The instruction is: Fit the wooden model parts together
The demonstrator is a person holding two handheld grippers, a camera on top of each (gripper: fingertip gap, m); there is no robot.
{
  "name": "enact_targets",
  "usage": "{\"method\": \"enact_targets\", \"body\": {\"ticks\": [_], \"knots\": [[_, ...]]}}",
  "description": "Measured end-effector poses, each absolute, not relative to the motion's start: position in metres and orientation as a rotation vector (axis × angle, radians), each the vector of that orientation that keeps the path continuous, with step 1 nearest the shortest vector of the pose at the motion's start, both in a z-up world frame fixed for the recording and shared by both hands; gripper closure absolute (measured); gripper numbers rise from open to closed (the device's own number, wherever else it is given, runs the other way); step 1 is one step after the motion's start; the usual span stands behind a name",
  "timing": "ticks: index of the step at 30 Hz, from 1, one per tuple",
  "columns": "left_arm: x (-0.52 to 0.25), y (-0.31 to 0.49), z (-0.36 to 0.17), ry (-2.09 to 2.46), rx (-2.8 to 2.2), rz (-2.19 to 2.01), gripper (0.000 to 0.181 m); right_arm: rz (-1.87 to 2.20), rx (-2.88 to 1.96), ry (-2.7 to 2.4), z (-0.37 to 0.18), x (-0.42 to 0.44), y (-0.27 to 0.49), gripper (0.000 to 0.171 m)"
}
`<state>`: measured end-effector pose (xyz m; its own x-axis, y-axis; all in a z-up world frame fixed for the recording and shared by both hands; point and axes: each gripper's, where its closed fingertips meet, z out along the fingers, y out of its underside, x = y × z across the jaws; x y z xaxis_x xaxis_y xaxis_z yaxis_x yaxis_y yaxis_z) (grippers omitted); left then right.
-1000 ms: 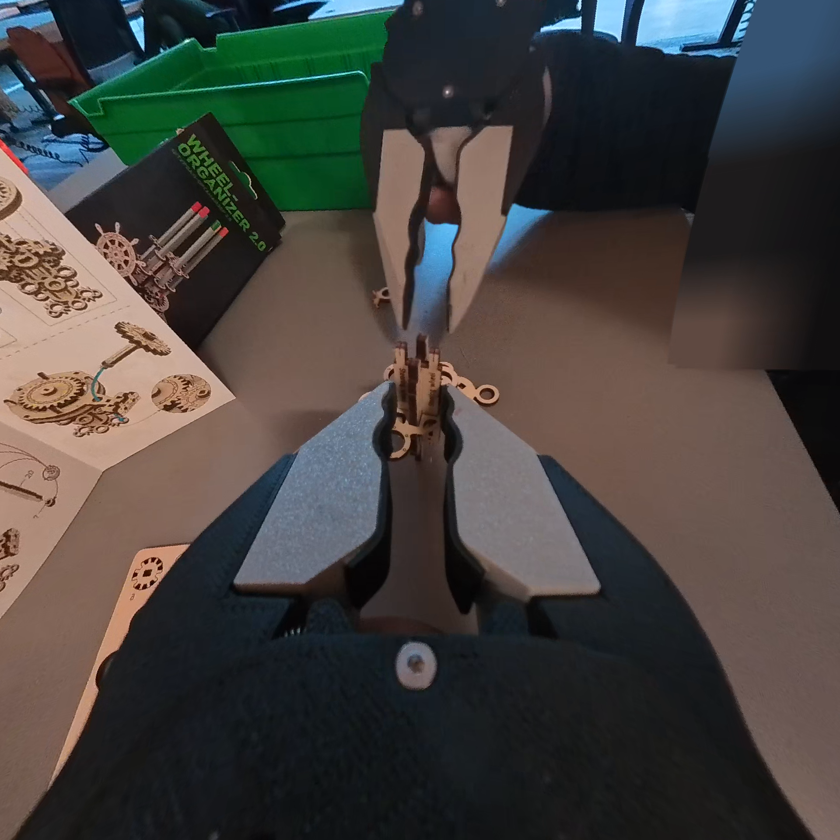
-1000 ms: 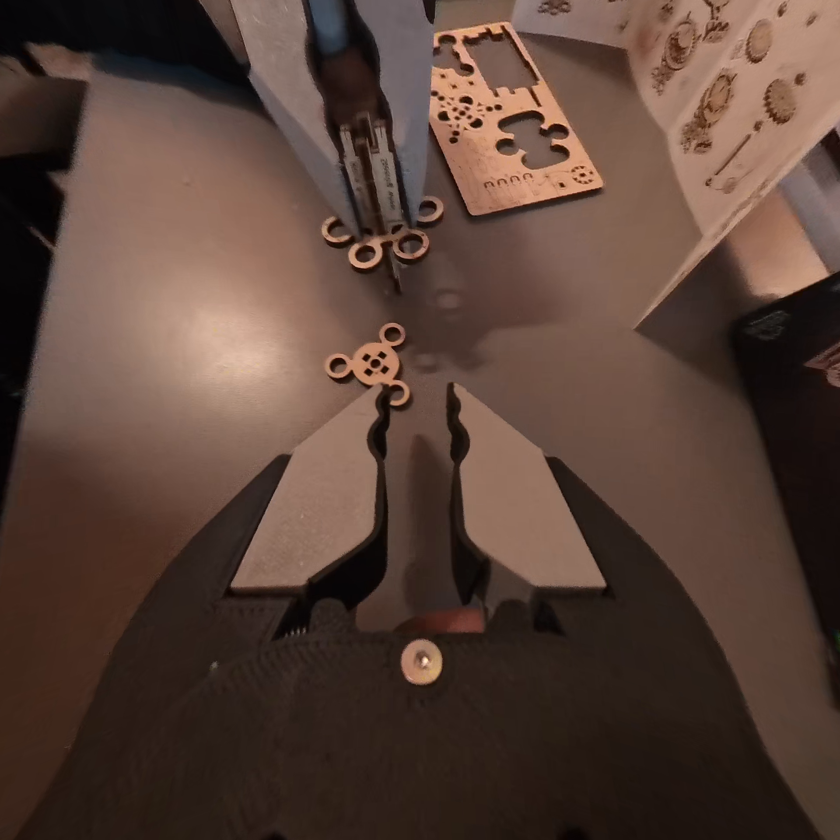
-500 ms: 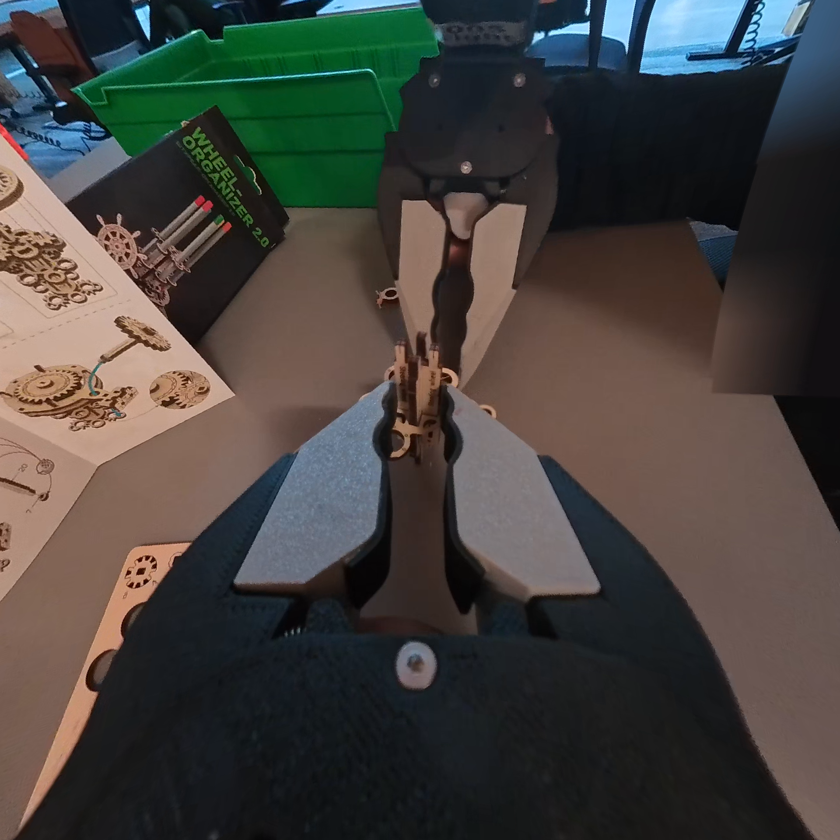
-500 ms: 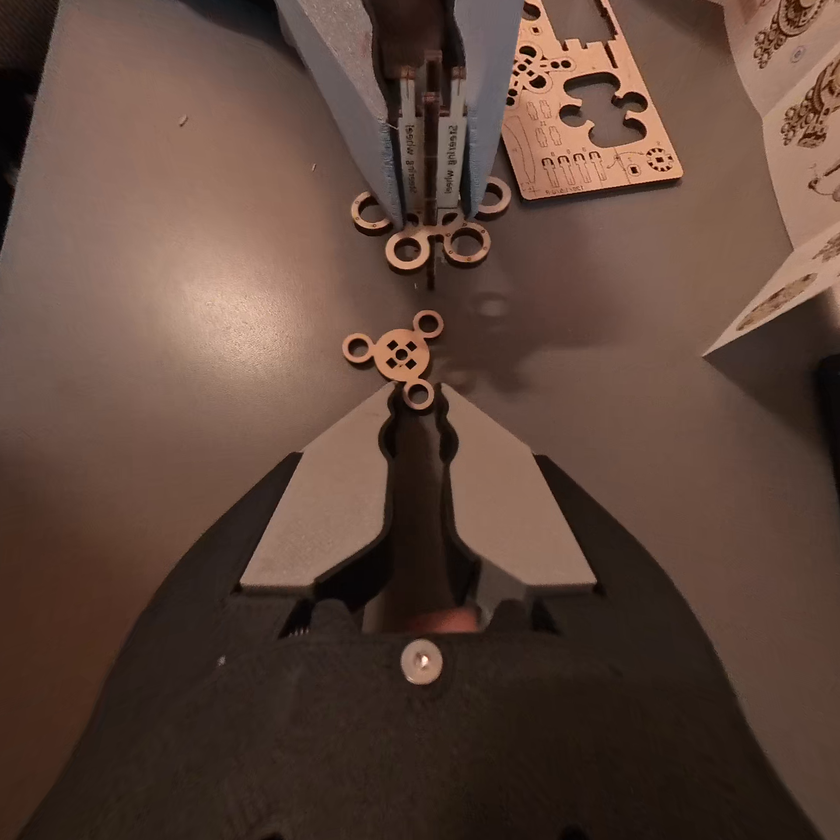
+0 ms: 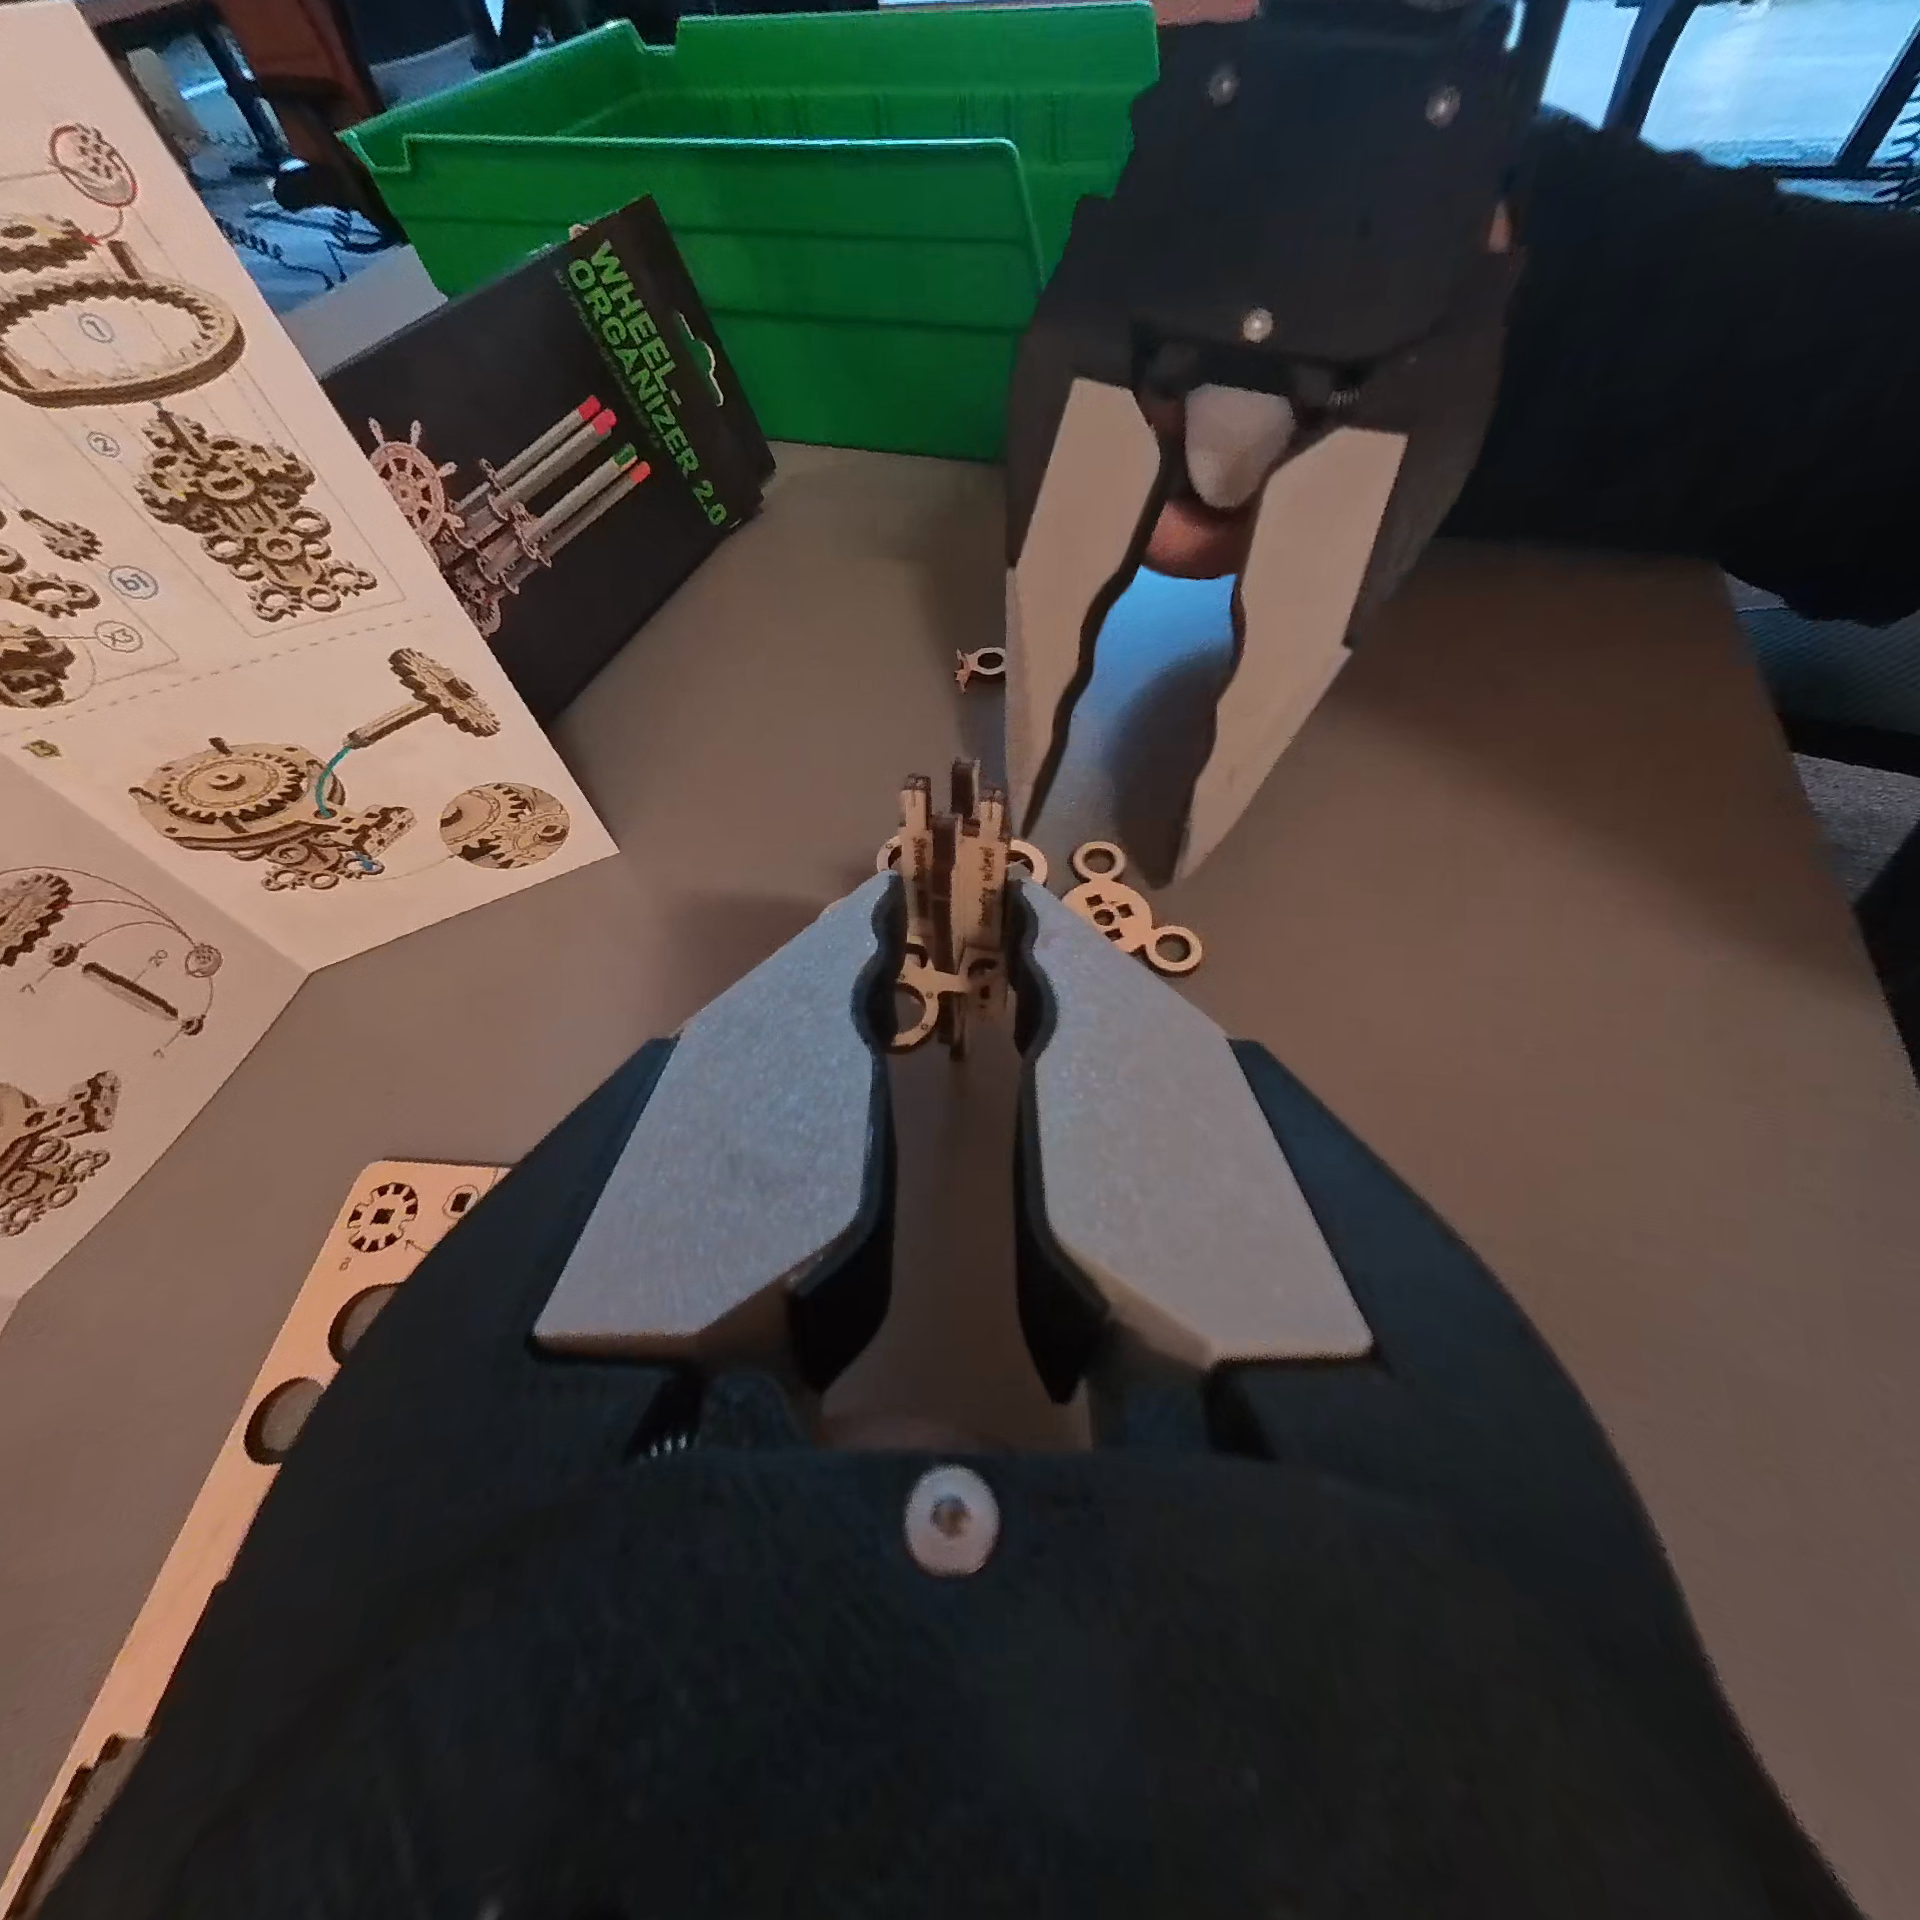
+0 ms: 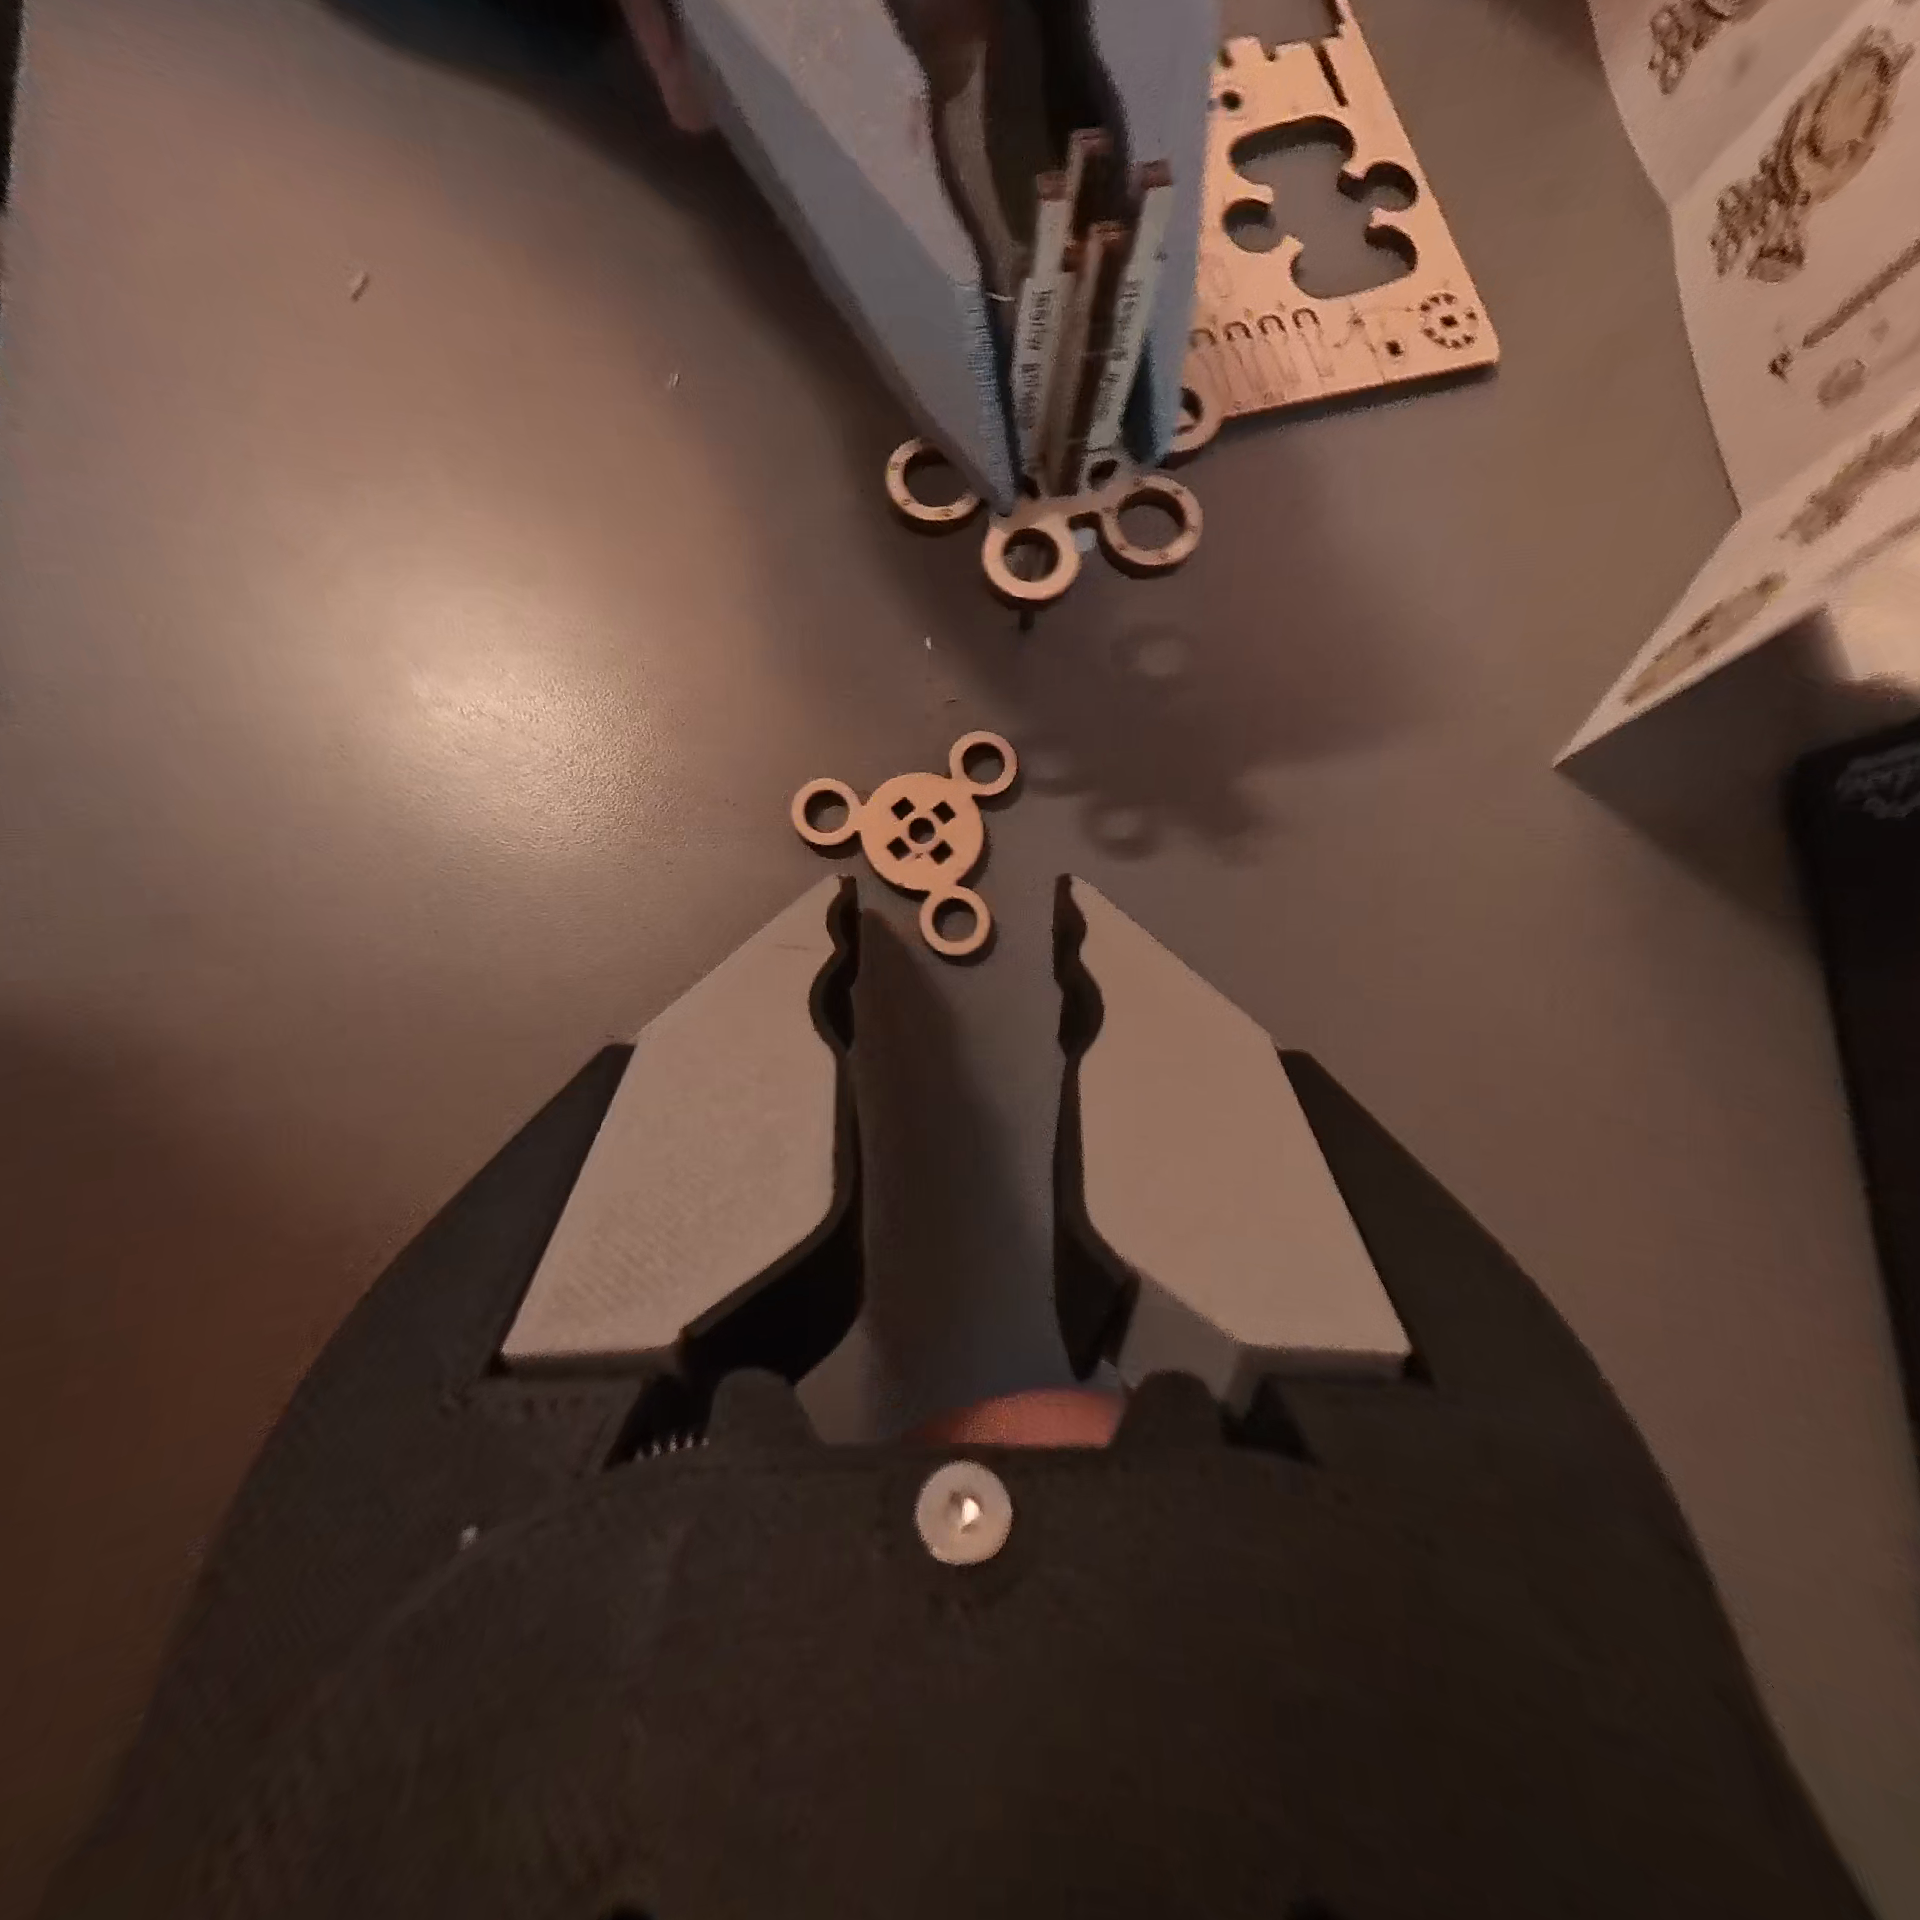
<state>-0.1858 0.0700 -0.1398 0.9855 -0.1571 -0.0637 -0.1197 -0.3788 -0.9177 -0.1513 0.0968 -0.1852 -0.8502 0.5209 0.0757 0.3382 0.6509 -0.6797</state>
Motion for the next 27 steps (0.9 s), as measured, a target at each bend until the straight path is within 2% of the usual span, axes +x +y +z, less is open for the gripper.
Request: {"method": "enact_targets", "body": {"ticks": [6, 16, 27], "knots": [[-0.186, 0.070, -0.140, 0.194, -1.964, -0.042, 0.166, 0.992, -0.678, -2.650, -0.193, -0.152, 0.084, 0.151], [-0.186, 0.069, -0.140, 0.177, -1.966, -0.048, 0.166, 0.909, -0.990, -2.598, -0.191, -0.143, 0.082, 0.152], [-0.187, 0.070, -0.140, 0.160, -1.968, -0.044, 0.166, 0.801, -1.106, -2.455, -0.194, -0.145, 0.094, 0.153]]}}
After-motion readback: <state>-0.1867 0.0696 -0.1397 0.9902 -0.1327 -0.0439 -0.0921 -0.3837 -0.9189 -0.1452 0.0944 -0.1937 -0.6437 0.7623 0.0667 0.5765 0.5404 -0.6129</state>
